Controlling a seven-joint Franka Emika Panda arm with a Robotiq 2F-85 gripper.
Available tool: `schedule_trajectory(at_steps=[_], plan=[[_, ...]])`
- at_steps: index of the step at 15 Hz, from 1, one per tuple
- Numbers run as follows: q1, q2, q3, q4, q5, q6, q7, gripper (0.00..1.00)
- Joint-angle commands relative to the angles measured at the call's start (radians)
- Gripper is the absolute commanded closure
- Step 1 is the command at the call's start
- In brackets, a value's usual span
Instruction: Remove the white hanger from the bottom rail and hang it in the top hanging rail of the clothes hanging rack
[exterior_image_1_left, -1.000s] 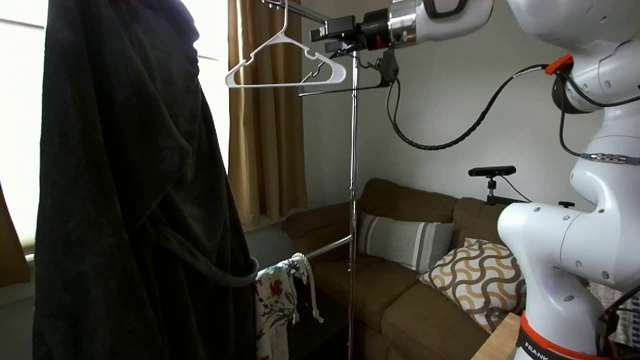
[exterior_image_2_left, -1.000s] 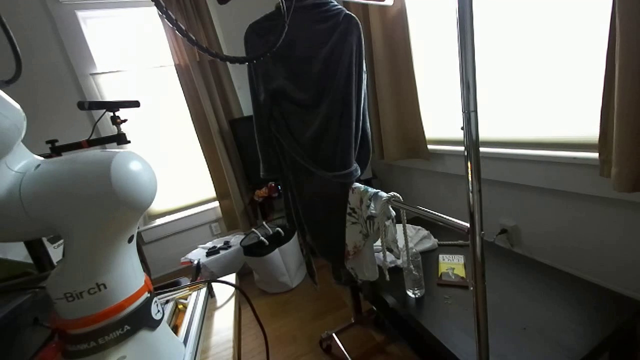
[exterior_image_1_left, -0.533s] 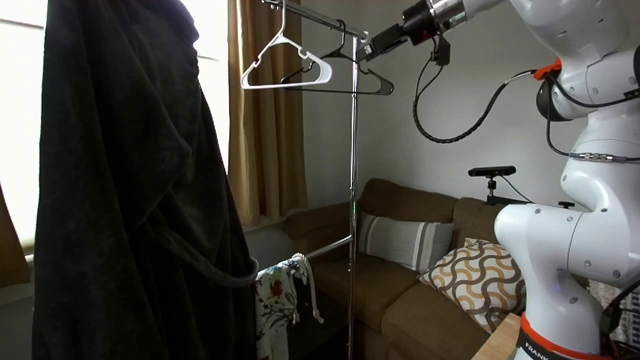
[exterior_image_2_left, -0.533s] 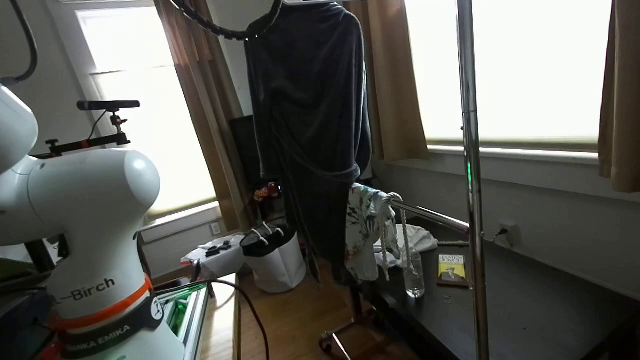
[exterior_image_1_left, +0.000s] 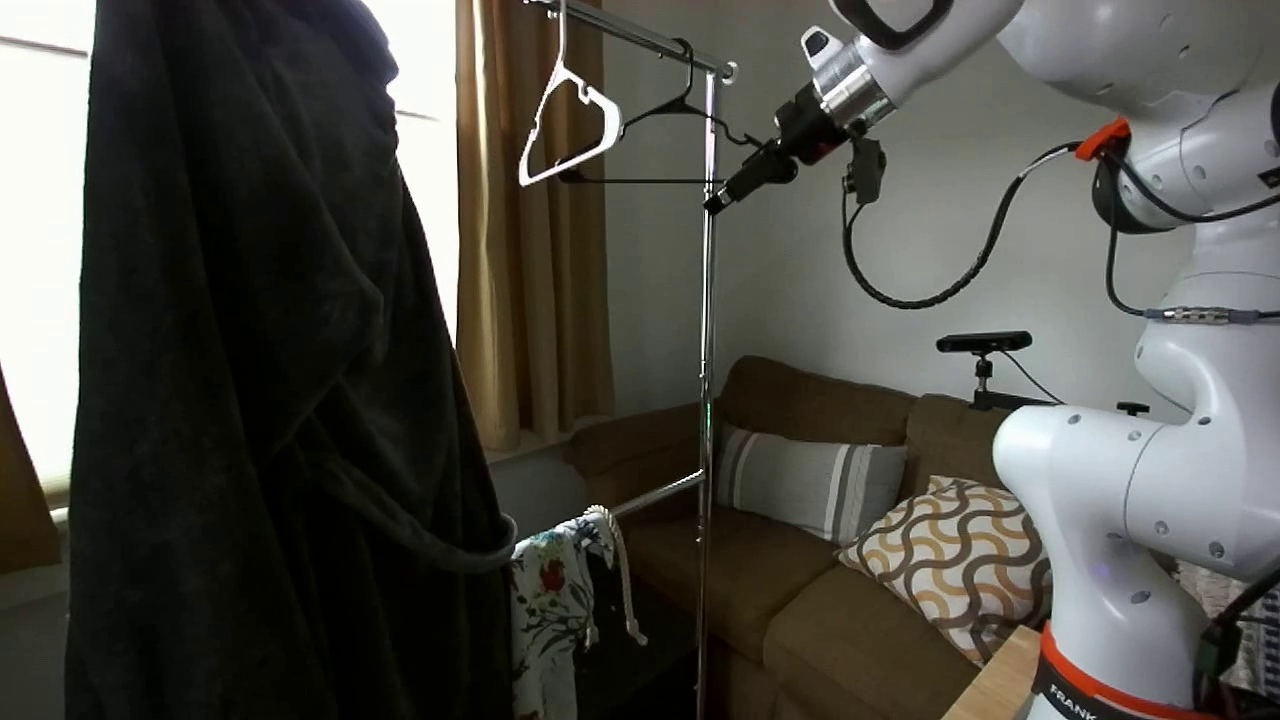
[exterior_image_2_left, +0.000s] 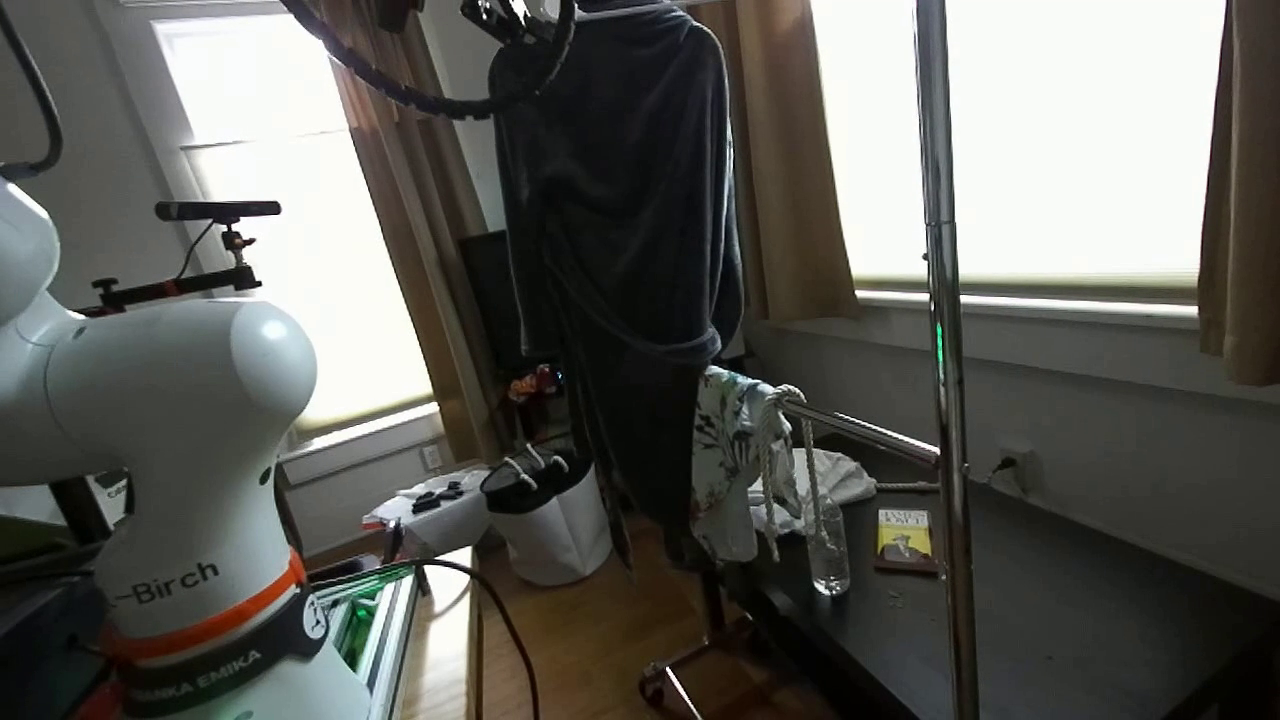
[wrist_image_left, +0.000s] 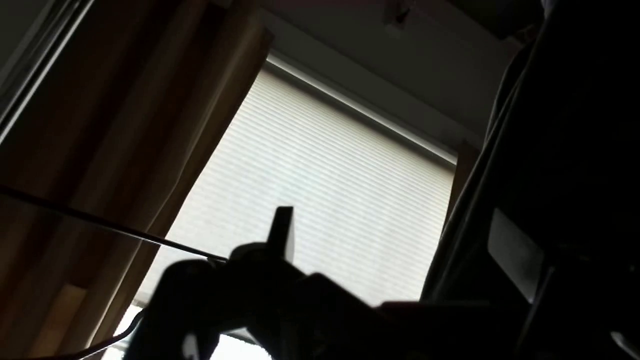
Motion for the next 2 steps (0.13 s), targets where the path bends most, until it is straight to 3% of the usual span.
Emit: schedule_trajectory(at_steps=[1,2], plan=[[-0.005,0.004,0.000,-0.003,0.000,0.000,0.000,0.00],[-0.008,0.005,0.000,-0.003,-0.001,0.000,0.000,0.00]])
